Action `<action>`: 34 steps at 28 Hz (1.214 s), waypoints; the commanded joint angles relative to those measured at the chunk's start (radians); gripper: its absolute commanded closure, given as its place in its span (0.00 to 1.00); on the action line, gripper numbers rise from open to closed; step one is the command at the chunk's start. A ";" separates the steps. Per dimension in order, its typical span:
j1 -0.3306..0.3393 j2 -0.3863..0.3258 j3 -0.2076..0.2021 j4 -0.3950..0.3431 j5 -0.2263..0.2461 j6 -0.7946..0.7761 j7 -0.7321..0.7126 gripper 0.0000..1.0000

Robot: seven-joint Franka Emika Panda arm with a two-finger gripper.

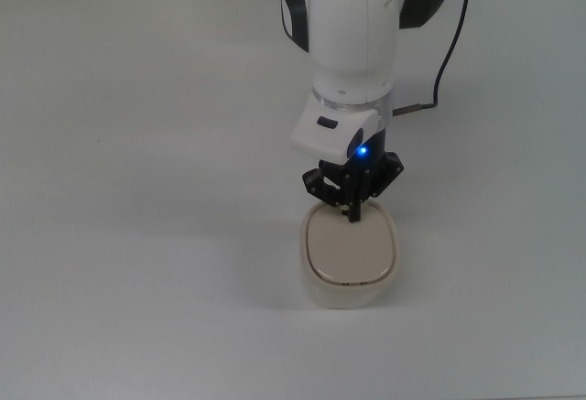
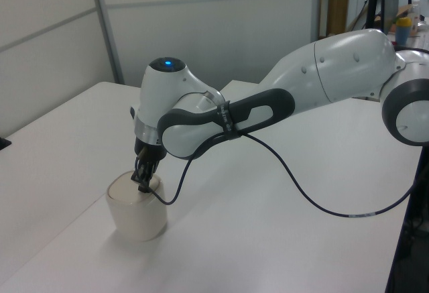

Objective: Open the trash can

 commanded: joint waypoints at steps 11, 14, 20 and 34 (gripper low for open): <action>-0.014 -0.135 -0.018 0.009 0.069 -0.094 0.057 1.00; -0.034 -0.193 -0.017 0.004 0.071 -0.178 0.057 1.00; -0.057 -0.267 -0.018 0.003 0.063 -0.368 0.054 1.00; -0.123 -0.419 -0.026 -0.050 0.048 -0.646 -0.001 1.00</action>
